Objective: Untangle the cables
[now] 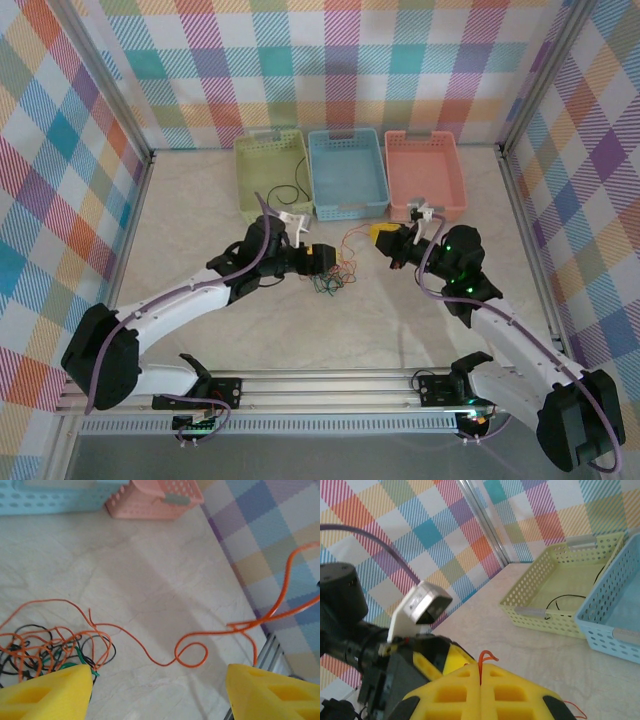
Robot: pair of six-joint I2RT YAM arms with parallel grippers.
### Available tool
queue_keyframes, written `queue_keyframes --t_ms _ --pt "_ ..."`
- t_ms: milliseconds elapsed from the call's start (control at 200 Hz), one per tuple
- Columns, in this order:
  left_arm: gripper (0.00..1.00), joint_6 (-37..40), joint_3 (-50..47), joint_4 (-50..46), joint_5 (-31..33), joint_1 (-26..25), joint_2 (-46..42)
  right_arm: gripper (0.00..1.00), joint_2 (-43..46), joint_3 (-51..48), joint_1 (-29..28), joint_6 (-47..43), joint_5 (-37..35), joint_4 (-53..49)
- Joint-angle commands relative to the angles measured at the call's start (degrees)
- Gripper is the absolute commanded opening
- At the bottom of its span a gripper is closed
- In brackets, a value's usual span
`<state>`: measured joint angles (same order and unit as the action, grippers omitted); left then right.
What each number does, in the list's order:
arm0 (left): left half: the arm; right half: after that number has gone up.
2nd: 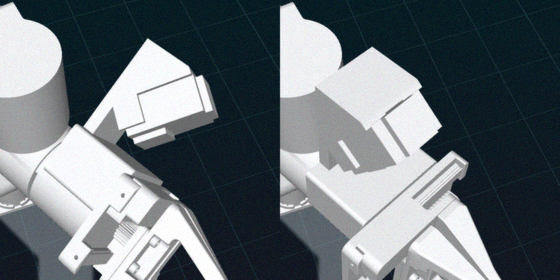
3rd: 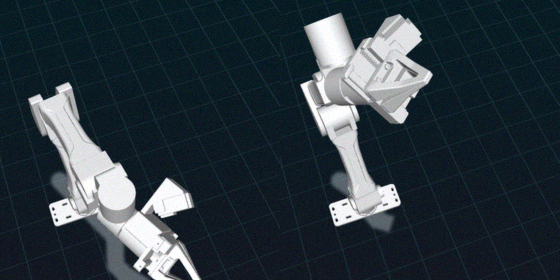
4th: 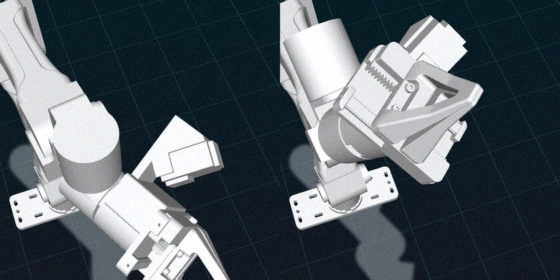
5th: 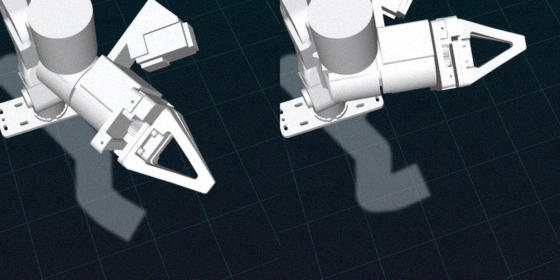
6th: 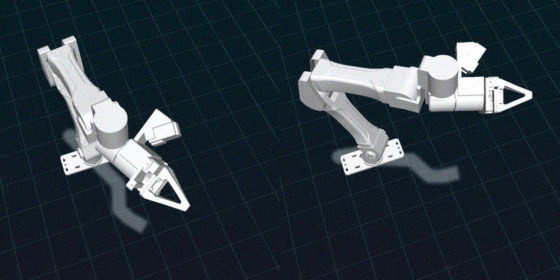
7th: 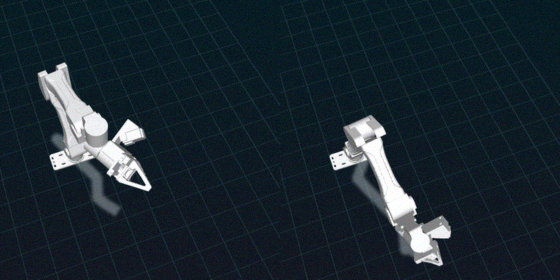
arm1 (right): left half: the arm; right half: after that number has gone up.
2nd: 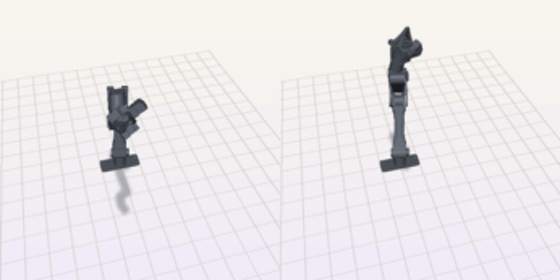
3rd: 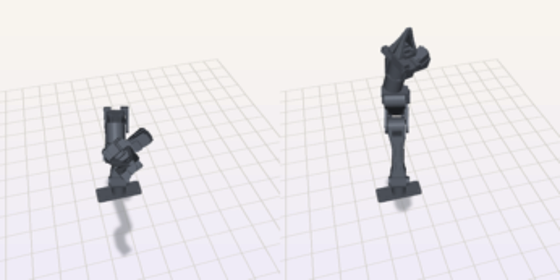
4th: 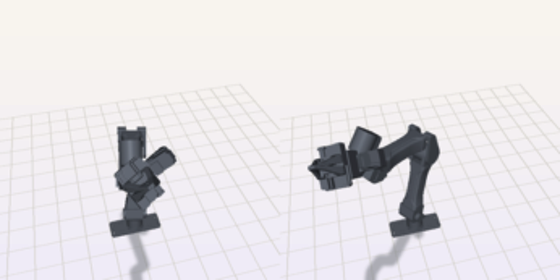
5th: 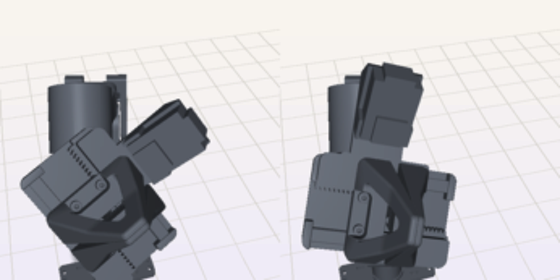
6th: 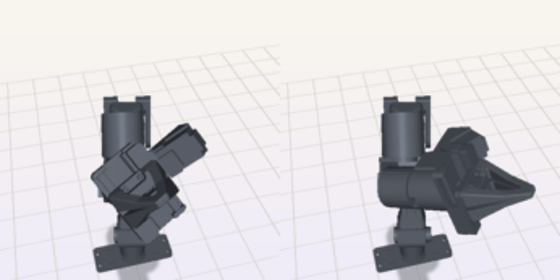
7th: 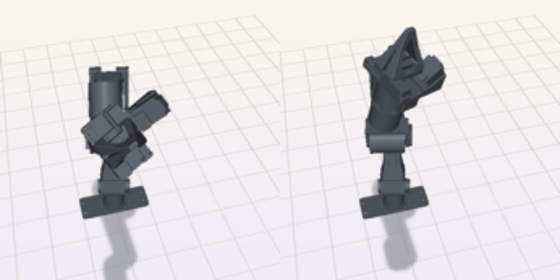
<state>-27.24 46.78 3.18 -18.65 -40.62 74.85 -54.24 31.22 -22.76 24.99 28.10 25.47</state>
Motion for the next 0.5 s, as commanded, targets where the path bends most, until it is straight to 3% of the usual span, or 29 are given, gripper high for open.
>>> queue_keyframes --t_ms 0,280,495 --pt "0.71 4.19 2.35 1.10 -0.52 -1.80 0.30 0.00 0.43 3.76 -0.35 4.23 -3.11 -1.19" --pt "0.75 6.18 4.97 4.64 -2.79 -3.17 4.27 0.00 2.39 6.35 -0.35 13.99 -11.89 -6.90" --pt "0.76 9.11 10.46 0.76 0.67 -5.78 11.38 0.00 3.20 7.63 -0.35 17.91 -13.99 -8.76"
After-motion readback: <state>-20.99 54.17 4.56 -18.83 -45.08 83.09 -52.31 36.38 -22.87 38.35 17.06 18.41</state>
